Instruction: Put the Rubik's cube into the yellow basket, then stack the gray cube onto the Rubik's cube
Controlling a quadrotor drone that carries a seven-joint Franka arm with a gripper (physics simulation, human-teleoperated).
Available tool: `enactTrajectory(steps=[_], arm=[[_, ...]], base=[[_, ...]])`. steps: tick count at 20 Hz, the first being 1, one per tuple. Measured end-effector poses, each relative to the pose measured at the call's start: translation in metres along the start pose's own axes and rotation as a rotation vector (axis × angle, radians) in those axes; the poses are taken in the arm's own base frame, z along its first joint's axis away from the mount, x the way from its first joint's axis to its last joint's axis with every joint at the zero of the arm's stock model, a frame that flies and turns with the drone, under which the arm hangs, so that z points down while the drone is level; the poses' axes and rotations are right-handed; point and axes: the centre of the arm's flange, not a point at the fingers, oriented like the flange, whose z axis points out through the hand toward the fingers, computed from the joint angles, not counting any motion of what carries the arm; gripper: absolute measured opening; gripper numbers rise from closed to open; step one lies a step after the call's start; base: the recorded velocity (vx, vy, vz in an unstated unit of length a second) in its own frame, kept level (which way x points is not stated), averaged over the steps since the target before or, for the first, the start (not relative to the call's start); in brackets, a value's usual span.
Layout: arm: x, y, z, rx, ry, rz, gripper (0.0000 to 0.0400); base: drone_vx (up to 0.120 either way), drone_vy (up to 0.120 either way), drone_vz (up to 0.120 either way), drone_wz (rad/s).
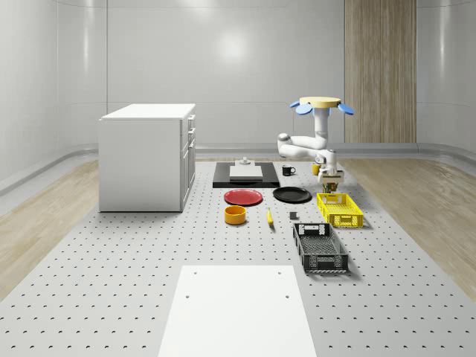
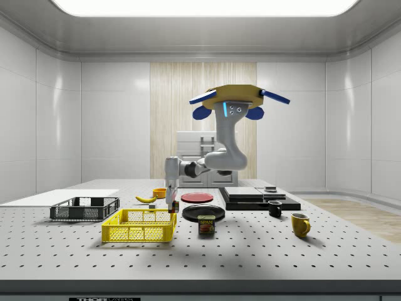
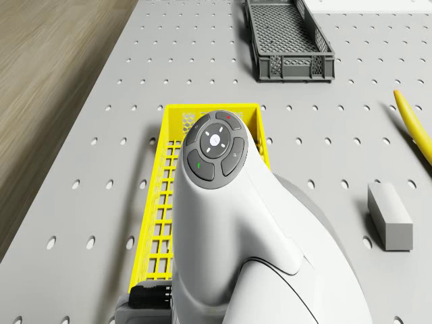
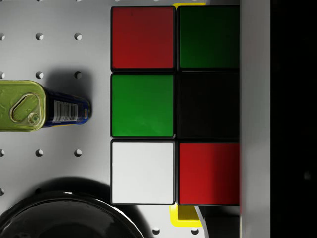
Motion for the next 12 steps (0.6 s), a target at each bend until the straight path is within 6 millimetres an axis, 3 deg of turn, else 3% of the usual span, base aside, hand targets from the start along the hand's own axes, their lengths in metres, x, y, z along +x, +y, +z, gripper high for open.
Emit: enactTrajectory(steps=[12], arm=[[0.0, 0.0, 0.0, 0.0, 0.0, 0.0, 0.0325]], base=[[0.12, 0.0, 0.0, 0.0]])
